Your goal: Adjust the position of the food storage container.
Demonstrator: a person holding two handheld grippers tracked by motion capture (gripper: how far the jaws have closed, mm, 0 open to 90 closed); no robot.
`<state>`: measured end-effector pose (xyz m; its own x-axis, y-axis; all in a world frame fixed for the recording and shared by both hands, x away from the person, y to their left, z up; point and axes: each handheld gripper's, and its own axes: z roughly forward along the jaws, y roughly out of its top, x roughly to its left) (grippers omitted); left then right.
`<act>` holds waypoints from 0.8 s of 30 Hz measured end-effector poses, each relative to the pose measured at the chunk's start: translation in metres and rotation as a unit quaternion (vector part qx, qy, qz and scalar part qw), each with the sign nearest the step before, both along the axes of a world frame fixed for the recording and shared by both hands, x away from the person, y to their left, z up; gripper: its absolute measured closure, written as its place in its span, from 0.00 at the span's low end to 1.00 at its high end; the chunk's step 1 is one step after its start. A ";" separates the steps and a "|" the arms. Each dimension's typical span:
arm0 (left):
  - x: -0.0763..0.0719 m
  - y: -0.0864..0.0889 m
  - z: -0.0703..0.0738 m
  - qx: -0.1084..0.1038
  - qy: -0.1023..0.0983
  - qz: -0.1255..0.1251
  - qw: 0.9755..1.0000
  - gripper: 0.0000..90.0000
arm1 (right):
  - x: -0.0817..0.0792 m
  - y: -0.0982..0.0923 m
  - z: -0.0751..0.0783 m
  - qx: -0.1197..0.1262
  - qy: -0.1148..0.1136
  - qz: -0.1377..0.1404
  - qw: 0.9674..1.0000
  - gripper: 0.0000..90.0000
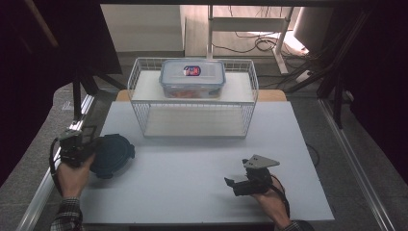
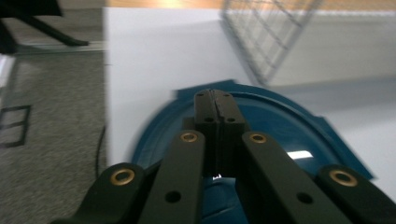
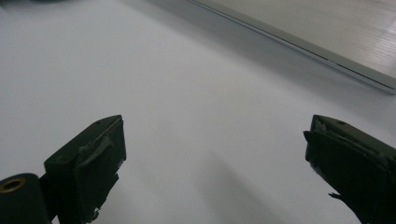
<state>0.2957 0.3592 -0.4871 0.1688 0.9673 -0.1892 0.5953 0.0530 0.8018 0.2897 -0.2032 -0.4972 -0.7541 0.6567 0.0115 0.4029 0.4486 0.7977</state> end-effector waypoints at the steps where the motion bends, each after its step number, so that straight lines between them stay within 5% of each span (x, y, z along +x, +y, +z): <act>1: -0.001 0.004 0.000 0.001 -0.001 0.007 1.000 1.00 | 0.000 0.000 0.000 0.000 0.001 0.000 1.000 0.05; 5: -0.006 0.023 -0.005 0.004 0.002 0.047 0.999 1.00 | 0.000 0.001 -0.002 -0.007 0.001 0.003 1.000 0.05; 9: -0.006 0.034 -0.018 0.008 0.029 0.073 0.997 1.00 | 0.000 0.001 -0.001 -0.007 0.001 0.003 1.000 0.05; 17: -0.007 0.031 -0.028 0.013 0.060 0.086 0.994 1.00 | 0.001 0.000 -0.001 -0.007 0.001 -0.002 1.000 0.05; 24: -0.013 0.020 -0.028 -0.003 0.064 0.067 0.996 1.00 | 0.001 -0.001 -0.001 -0.008 0.001 -0.004 1.000 0.05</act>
<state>0.2824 0.3792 -0.5150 0.0119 0.9784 -0.2063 0.6792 0.1435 0.7198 0.2912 -0.2041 -0.4981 -0.7492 0.6623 0.0021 0.4078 0.4587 0.7895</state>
